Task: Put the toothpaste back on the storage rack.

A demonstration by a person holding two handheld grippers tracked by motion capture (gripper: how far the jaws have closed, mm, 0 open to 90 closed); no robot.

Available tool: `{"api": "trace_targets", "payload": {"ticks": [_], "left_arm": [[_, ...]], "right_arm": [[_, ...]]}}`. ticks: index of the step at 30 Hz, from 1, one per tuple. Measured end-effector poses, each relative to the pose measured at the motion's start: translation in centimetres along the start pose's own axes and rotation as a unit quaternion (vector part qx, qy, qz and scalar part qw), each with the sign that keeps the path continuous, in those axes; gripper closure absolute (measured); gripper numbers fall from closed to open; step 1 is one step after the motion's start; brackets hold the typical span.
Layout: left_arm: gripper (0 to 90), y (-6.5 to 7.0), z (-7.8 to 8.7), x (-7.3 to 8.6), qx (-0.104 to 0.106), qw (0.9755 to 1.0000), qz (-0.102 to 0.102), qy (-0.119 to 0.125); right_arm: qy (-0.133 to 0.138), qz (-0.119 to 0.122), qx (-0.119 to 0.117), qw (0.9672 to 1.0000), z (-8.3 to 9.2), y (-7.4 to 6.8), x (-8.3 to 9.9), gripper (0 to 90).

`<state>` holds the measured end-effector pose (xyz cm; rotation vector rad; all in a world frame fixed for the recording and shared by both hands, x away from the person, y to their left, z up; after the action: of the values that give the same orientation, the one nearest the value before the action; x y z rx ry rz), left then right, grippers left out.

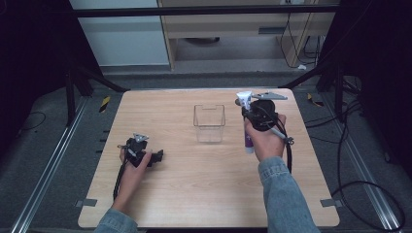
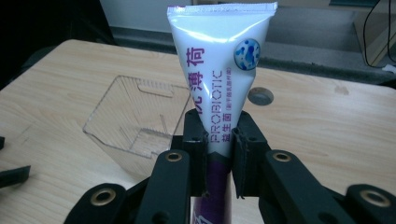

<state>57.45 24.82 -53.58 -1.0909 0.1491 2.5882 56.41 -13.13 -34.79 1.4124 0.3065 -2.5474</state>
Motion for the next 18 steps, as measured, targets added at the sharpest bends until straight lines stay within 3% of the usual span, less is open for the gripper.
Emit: {"api": "trace_targets", "payload": {"ticks": [18], "left_arm": [[0.0,0.0,0.0,0.0,0.000,1.0000,0.000,0.001]], "right_arm": [[0.053,0.014,-0.020,0.9983,0.2,-2.5,-3.1,77.5]]}}
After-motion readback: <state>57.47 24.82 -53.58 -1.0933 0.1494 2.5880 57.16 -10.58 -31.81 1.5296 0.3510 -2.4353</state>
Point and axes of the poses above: each handheld gripper's, and its own axes: z roughly backward along the jaws, x roughly out of its underside, y roughly to its right, the point moved 4 cm from there along -z, roughly forward along the jaws, and after that the axes turned 1 degree about -z, right-handed, at the moved point
